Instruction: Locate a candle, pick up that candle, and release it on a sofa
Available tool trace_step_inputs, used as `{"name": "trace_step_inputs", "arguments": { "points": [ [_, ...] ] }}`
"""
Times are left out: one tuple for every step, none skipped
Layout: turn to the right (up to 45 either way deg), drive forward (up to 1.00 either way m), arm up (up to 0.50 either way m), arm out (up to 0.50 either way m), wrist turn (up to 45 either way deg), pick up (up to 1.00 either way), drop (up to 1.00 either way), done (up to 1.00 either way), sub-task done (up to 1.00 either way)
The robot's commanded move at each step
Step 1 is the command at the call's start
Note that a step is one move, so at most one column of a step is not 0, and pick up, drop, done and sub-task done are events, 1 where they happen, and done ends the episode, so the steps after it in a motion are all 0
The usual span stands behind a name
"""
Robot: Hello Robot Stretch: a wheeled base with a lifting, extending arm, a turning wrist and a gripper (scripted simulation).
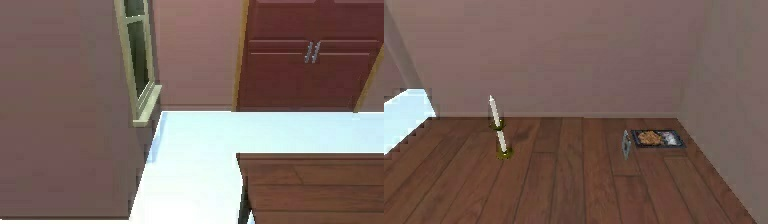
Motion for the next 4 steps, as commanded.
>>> {"name": "trace_step_inputs", "arguments": {
  "points": [
    [-18.0,0.00,0.00,0.00,0.0,0.00,0.00,0.00,0.00],
    [30.0,0.00,0.00,0.00,0.0,0.00,0.00,0.00,0.00],
    [0.0,0.15,0.00,0.00,0.0,0.00,0.00,0.00,0.00],
    [-21.0,0.00,0.00,0.00,0.0,0.00,0.00,0.00,0.00]
  ]
}}
